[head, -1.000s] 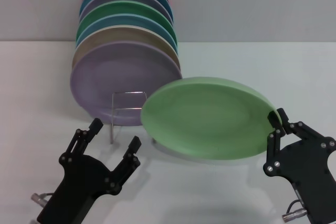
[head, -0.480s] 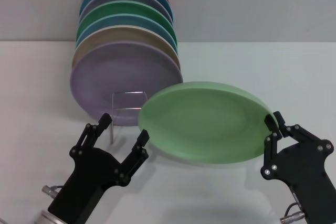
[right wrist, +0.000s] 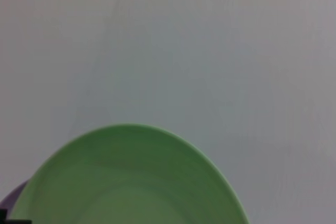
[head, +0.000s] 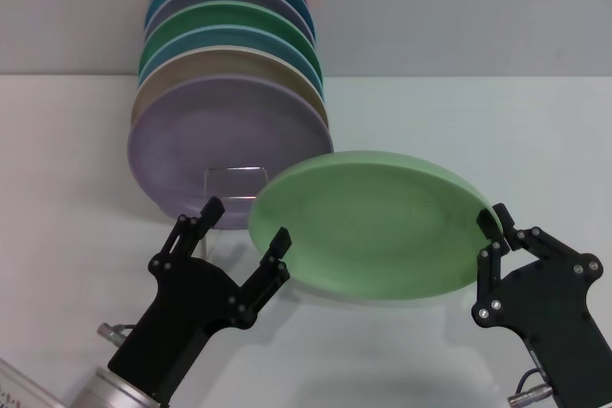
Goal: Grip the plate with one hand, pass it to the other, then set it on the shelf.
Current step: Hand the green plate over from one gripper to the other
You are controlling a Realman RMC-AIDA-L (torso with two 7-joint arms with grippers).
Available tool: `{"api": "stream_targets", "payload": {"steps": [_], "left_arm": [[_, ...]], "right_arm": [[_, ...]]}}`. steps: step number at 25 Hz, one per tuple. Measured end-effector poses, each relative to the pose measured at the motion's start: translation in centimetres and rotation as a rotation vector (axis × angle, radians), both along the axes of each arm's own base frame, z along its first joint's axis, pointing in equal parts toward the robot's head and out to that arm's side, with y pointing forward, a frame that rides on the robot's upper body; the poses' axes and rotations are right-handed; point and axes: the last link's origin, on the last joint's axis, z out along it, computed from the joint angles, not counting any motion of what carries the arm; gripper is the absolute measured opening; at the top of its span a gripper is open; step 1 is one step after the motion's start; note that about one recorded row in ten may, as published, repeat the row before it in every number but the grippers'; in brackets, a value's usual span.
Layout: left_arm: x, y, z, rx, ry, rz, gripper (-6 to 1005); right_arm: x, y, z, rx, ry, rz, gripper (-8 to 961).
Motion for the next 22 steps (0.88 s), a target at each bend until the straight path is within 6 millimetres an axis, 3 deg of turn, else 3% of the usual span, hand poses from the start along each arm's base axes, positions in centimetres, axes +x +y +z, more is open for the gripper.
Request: {"api": "stream_targets", "payload": {"steps": [9,17,22], "left_arm": [[0.14,0.31,-0.07,-0.003,0.002,0.001,829],[0.20,0.58,-0.02,-0.001,0.007,-0.006,489],[0.20,0.67,-0.04,-0.002,0.010,-0.007,403]], "right_arm": [[0.01,0.08,0.00,-0.005,0.006,0.002,27],[0.01,0.03,0.01,-0.007,0.006,0.004,25],[-0.03,-0.07,-0.09,-0.013,0.005,0.008,26]]}}
